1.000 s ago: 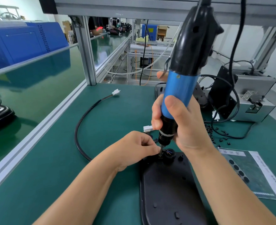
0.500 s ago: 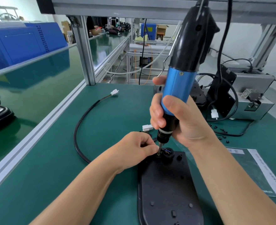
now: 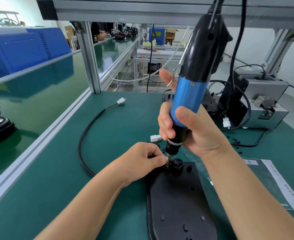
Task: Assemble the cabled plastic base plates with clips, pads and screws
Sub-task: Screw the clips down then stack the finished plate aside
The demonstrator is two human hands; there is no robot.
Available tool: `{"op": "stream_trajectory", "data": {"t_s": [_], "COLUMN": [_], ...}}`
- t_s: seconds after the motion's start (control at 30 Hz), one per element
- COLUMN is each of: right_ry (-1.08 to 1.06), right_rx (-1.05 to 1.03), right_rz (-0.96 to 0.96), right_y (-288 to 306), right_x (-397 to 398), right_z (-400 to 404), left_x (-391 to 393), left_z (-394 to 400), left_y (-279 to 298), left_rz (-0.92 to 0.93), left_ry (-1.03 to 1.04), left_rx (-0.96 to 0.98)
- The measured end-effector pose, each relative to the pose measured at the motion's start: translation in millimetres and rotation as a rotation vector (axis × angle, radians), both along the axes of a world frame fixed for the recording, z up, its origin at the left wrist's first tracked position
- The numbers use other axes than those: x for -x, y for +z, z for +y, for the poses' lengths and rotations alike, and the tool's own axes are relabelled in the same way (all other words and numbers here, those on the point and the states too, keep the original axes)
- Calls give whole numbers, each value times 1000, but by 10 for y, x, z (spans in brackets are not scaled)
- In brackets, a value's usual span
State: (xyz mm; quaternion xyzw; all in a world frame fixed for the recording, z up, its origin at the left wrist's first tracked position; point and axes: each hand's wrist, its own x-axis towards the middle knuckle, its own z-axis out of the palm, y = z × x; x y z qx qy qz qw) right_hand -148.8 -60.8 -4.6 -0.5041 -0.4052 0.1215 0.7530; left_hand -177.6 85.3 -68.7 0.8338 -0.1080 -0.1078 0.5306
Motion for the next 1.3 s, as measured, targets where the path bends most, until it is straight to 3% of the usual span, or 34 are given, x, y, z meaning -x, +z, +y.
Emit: {"op": "stream_trajectory", "data": {"t_s": [0.17, 0.37, 0.53, 0.67, 0.73, 0.83, 0.97, 1.1, 1.17, 1.23, 1.3], "right_ry": [-287, -962, -1108, -1179, -1197, -1211, -1432, -1655, -1729, -1535, -1179], "right_rx": [-124, -58, -98, -88, -74, -24, 447, 792, 785, 690, 759], "right_rz": [69, 430, 658, 696, 673, 602, 377, 33, -107, -232, -272], "right_y": [155, 124, -178, -304, -356, -411, -430, -554, -611, -599, -584], "right_x": [52, -57, -109, -117, -129, -149, -83, 74, 184, 289, 354], "right_z": [-278, -1174, -1788, -2062, -2103, -2103, -2076, -2045, -1977, -1896, -1828], "left_x": [-22, -1, 70, 185, 246, 284, 178, 32, -31, -81, -115], "left_z": [23, 27, -42, -390, -701, -1264, -1797, -1883, -1836, -1777, -1714], "left_y": [3, 59, 156, 307, 357, 321, 197, 93, 60, 42, 40], "left_rz": [-6, -41, -88, -298, -375, -343, -341, -316, -300, -299, -297], "left_ry": [-26, -18, 12, 103, 39, -153, -154, -102, -69, -65, -68], "left_rx": [-21, -100, -214, -383, -473, -685, -897, -912, -846, -779, -717]}}
